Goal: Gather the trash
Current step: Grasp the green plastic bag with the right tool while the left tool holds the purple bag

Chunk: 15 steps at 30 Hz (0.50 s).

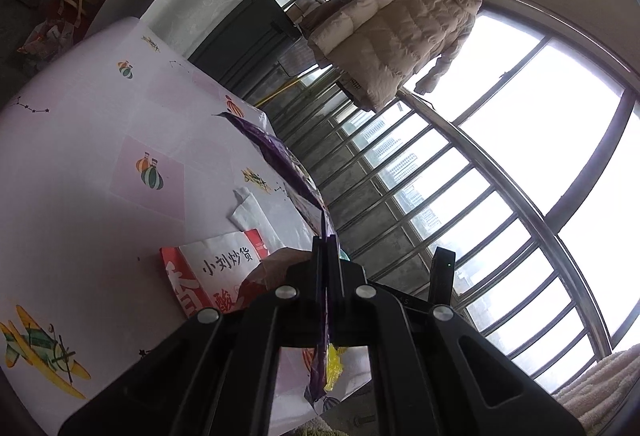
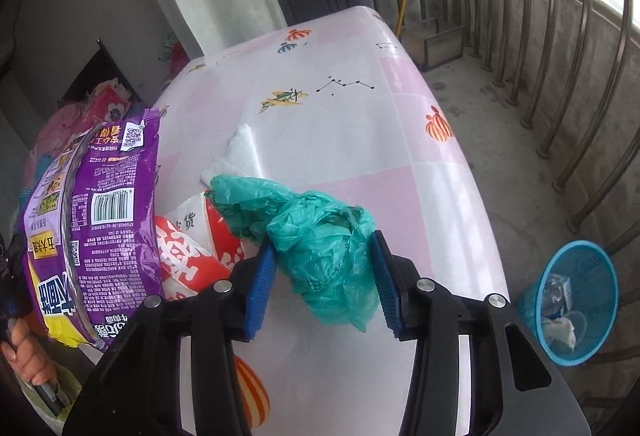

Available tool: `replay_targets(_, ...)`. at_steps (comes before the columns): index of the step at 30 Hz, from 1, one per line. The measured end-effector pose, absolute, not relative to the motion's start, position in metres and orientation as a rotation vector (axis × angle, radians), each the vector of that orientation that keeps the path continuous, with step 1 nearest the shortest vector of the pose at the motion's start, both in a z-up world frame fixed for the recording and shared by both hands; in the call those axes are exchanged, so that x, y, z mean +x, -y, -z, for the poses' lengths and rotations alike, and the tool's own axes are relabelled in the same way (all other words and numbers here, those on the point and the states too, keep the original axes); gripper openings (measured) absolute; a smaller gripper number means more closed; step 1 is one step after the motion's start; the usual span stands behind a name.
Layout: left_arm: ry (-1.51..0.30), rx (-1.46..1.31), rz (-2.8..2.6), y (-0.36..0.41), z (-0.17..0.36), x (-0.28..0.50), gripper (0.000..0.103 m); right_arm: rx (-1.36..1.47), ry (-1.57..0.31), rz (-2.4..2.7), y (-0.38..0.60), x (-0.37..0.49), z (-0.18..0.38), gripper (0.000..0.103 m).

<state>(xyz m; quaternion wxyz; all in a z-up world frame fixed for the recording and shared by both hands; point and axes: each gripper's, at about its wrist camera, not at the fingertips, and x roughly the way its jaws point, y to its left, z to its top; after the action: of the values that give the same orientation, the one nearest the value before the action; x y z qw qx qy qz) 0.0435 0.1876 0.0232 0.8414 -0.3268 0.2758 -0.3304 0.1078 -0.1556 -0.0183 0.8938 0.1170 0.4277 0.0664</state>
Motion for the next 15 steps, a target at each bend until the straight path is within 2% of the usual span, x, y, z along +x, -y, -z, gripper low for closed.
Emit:
replay_targets(8, -0.51, -0.604, 0.806, -0.155, -0.07, 0.039, 0.001, 0.366, -0.734, -0.019, 0.209, 0.071, -0.013, 0.043)
replay_targets(15, -0.491, -0.474, 0.925, -0.09, -0.106, 0.048, 0.001, 0.499, -0.602, 0.17, 0.28, 0.021, -0.026, 0.043)
